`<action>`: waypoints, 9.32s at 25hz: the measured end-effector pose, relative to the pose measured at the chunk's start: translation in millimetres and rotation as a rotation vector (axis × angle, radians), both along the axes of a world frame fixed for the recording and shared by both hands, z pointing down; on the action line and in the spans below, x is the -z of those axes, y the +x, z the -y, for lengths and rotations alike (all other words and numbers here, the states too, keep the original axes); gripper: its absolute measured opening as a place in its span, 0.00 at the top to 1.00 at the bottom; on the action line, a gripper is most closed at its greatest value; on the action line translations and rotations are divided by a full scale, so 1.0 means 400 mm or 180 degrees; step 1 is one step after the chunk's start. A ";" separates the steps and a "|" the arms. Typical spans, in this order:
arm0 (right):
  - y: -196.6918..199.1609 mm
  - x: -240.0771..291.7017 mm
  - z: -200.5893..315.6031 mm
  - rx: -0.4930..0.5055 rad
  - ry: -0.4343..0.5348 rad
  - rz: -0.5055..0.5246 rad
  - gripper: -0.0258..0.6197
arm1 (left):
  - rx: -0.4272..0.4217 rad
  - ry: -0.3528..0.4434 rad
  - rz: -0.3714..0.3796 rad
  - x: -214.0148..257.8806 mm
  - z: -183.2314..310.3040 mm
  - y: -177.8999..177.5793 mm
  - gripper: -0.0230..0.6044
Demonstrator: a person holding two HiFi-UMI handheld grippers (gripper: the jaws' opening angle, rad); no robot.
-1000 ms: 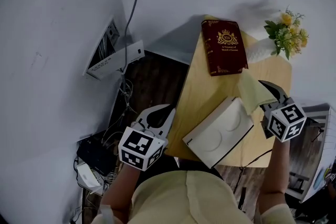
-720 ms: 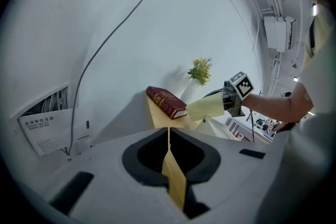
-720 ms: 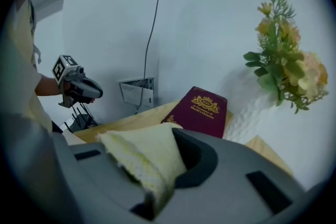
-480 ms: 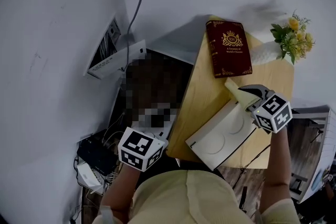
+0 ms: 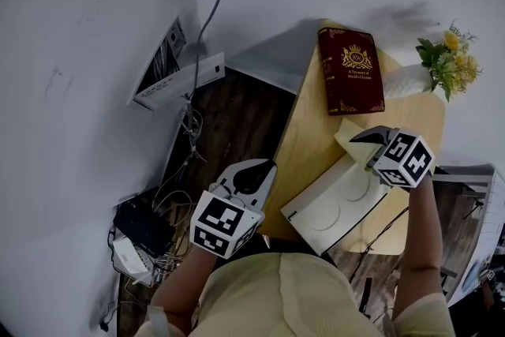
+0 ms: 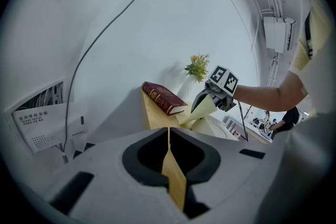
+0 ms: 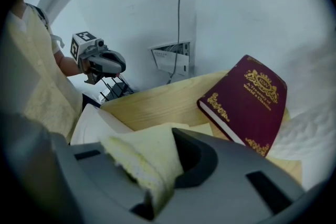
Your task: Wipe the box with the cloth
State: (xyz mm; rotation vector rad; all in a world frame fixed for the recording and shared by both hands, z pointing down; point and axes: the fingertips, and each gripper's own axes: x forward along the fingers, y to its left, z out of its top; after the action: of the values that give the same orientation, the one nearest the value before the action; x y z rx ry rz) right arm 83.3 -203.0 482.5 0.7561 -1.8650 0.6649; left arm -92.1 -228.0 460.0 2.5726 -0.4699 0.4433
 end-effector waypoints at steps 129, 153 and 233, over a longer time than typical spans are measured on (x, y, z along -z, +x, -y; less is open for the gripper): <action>-0.485 0.076 -0.375 -0.3124 0.1841 0.2158 0.91 | -0.0010 0.0329 0.0603 -0.034 -0.393 -0.108 0.92; -0.398 0.044 -0.516 -0.3577 0.1908 0.1996 0.91 | -0.0323 0.0266 0.0679 -0.084 -0.506 -0.076 0.92; 0.328 0.209 -0.390 -0.3385 0.2475 0.1501 0.91 | 0.0946 0.0325 0.0815 0.012 -0.319 0.002 0.92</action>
State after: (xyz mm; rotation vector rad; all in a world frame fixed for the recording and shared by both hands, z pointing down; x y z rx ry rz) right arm 214.4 -47.0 399.1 2.3477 -2.0571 0.7777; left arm -91.4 -100.3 455.2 2.4939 -0.9722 0.6570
